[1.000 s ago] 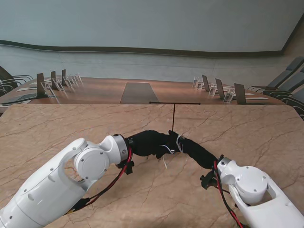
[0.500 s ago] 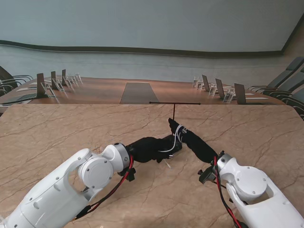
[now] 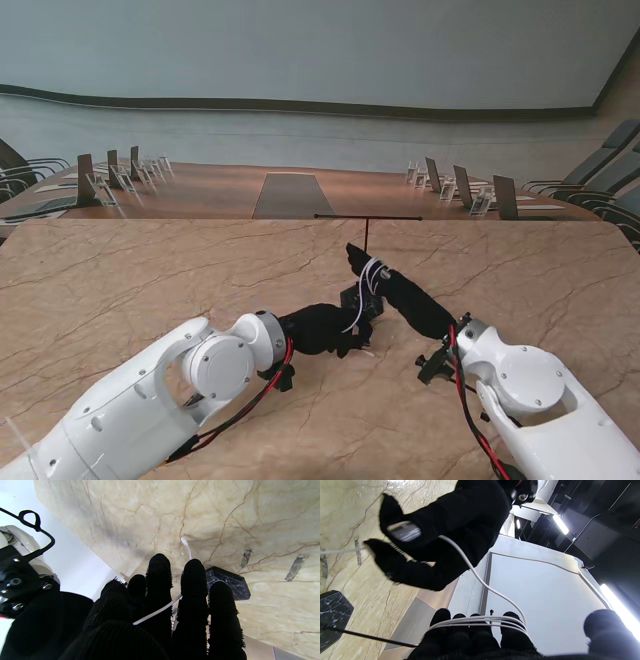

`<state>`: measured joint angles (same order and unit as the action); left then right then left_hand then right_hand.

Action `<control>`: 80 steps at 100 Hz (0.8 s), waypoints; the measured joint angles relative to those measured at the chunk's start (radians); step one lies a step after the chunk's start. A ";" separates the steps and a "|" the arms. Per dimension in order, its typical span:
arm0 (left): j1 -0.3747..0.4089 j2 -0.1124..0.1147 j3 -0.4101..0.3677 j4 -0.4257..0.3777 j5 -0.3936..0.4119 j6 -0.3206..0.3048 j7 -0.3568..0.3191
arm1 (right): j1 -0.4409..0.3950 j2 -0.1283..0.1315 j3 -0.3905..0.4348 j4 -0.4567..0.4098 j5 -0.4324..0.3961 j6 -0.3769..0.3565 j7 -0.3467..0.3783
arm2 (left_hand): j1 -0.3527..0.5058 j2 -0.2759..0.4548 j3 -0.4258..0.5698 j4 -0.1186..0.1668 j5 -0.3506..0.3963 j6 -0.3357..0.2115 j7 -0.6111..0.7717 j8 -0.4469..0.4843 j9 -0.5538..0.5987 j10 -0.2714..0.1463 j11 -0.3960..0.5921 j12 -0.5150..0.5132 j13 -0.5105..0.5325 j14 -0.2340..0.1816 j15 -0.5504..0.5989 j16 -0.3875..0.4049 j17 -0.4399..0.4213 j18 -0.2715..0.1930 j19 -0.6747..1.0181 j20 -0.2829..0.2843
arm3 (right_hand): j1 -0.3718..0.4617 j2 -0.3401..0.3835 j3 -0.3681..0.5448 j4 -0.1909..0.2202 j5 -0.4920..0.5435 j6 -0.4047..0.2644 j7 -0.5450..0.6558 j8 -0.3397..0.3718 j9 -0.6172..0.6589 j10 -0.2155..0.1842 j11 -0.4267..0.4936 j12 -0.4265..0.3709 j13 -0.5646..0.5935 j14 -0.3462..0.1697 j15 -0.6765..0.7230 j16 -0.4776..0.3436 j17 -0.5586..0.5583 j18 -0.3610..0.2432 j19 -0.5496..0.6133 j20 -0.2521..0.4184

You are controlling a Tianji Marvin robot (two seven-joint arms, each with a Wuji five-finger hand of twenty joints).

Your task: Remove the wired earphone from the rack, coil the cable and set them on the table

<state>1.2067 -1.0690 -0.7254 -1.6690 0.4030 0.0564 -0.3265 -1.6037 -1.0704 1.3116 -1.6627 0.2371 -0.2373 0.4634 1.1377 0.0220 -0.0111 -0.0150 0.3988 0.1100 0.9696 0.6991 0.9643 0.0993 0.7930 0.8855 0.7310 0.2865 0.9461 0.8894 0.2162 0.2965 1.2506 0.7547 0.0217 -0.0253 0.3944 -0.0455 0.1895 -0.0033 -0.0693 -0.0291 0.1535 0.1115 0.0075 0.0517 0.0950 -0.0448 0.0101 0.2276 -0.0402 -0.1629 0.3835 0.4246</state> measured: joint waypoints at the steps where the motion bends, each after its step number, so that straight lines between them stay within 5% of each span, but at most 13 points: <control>1: -0.002 -0.001 0.002 0.002 -0.001 0.002 0.000 | 0.001 0.000 -0.001 0.000 0.001 0.000 0.002 | 0.000 0.000 0.000 0.000 0.000 0.000 0.000 0.000 0.000 0.000 0.000 -0.001 -0.001 0.000 -0.002 0.000 0.000 0.000 0.000 0.000 | 0.000 0.000 0.000 0.000 0.000 0.000 0.000 0.000 0.000 0.000 0.000 0.000 0.000 0.000 0.000 0.000 0.000 0.000 -0.001 0.000; 29: -0.046 -0.020 0.056 0.069 -0.046 0.029 0.012 | 0.013 0.012 -0.029 -0.028 0.021 -0.014 0.057 | 0.000 0.000 0.000 0.000 -0.012 -0.035 0.000 0.014 -0.030 0.000 -0.034 -0.023 -0.027 0.000 -0.037 -0.018 -0.025 -0.002 -0.035 -0.014 | 0.000 0.000 0.000 0.000 0.000 0.000 0.008 0.008 0.000 0.001 0.035 0.012 0.000 0.003 0.001 0.000 0.001 0.002 -0.006 0.008; 42: -0.051 -0.028 0.058 0.083 -0.058 0.034 0.022 | 0.018 0.018 -0.037 -0.043 -0.046 -0.049 0.047 | 0.000 0.000 0.000 0.000 -0.011 -0.035 0.000 0.029 -0.031 0.000 -0.035 -0.031 -0.044 0.000 -0.048 -0.023 -0.029 -0.002 -0.045 -0.023 | 0.000 -0.002 0.000 0.000 0.000 0.000 0.020 0.020 0.000 0.001 0.055 0.032 0.000 0.003 0.012 0.000 0.001 0.002 -0.014 0.008; 80: -0.070 -0.034 0.072 0.112 -0.048 0.050 0.028 | 0.045 0.023 -0.069 -0.047 0.041 -0.051 0.092 | 0.000 0.001 0.000 0.000 -0.011 -0.035 0.000 0.053 -0.041 0.000 -0.036 -0.042 -0.044 -0.001 -0.056 -0.033 -0.035 -0.010 -0.050 -0.024 | 0.000 -0.003 0.000 0.000 0.000 0.000 0.035 0.079 0.000 0.004 0.090 0.042 0.001 0.006 0.044 0.000 0.011 0.003 -0.019 0.008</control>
<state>1.1365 -1.1029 -0.6535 -1.5568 0.3552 0.1062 -0.2980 -1.5592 -1.0469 1.2422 -1.7092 0.2779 -0.2881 0.5557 1.1377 0.0225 -0.0113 -0.0150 0.3877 0.0748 0.9696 0.7521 0.9234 0.0994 0.7574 0.8440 0.6870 0.2856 0.8897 0.8562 0.1813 0.2862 1.2008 0.7305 0.0218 -0.0280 0.3944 -0.0455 0.1895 -0.0033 -0.0345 0.0502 0.1536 0.1157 0.0975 0.0935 0.0958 -0.0391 0.0544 0.2276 -0.0291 -0.1603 0.3648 0.4331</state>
